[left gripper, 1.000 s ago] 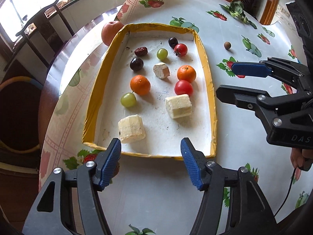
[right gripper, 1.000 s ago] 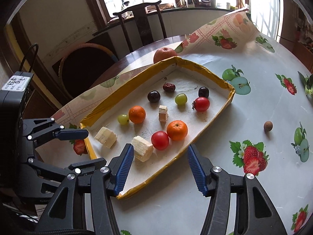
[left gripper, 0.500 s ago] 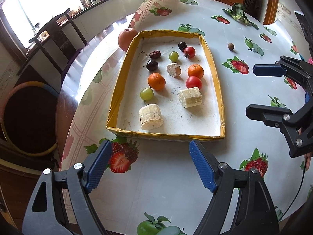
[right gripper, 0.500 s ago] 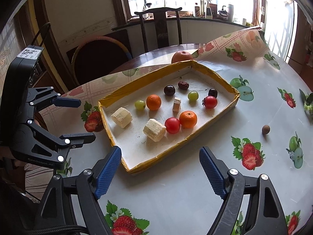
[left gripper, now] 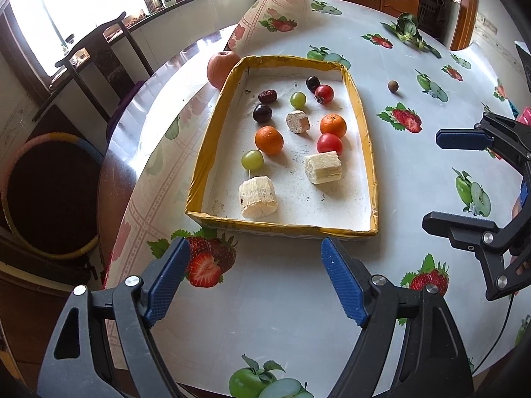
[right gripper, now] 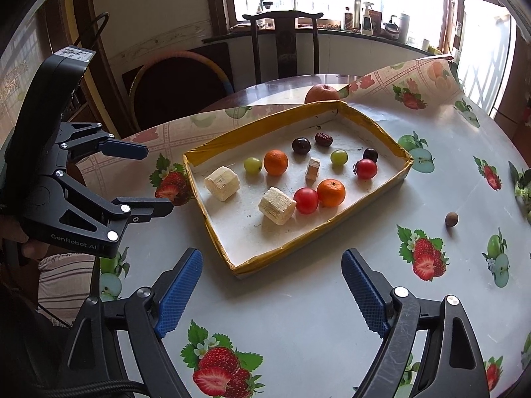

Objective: Organize fruits

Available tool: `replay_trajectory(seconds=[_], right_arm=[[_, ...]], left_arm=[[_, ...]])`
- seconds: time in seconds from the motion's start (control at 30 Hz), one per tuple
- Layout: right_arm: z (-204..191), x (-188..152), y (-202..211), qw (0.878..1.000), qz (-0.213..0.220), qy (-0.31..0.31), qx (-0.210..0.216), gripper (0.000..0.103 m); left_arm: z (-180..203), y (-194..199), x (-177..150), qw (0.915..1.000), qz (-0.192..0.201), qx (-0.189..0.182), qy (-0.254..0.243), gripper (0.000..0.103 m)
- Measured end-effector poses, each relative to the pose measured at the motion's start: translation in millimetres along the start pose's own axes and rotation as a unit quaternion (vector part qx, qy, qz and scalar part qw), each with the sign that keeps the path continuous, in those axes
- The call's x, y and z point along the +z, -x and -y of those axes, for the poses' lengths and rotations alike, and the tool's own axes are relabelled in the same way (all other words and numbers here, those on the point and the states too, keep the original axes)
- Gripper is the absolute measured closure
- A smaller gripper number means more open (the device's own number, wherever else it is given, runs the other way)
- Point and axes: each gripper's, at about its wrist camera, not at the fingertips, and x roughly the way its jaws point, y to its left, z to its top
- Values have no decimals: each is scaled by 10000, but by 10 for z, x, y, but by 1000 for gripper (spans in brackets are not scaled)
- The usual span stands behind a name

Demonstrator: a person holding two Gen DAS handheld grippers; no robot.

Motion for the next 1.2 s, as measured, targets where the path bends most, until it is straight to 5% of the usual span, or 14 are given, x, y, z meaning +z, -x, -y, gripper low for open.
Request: replay_trajectory(seconds=[0.43, 0.7, 0.9, 0.97, 1.03, 1.2], right_arm=[[-47, 54, -8, 9999, 43, 32, 91, 16], [-92, 84, -114, 9999, -32, -8, 119, 14], [140, -322, -24, 9953, -67, -827, -508, 10], [378, -631, 94, 9812, -135, -1501, -1205, 10], [677, -1032, 286, 9506, -182, -2345, -2025, 10], [1345, -2061, 742, 8295, -480, -4289, -3545, 9]], left_arm=[[-35, 128, 22, 9991, 406, 69, 57, 22], [-39, 42, 22, 9998, 120, -7, 136, 22], [138, -27, 3, 9999, -15, -61, -90, 22], [241, -50, 5, 9997, -65, -129, -207, 22], [383, -88, 15, 9990, -153, -209, -354, 22], [839, -116, 63, 9948, -212, -553, -826, 22]])
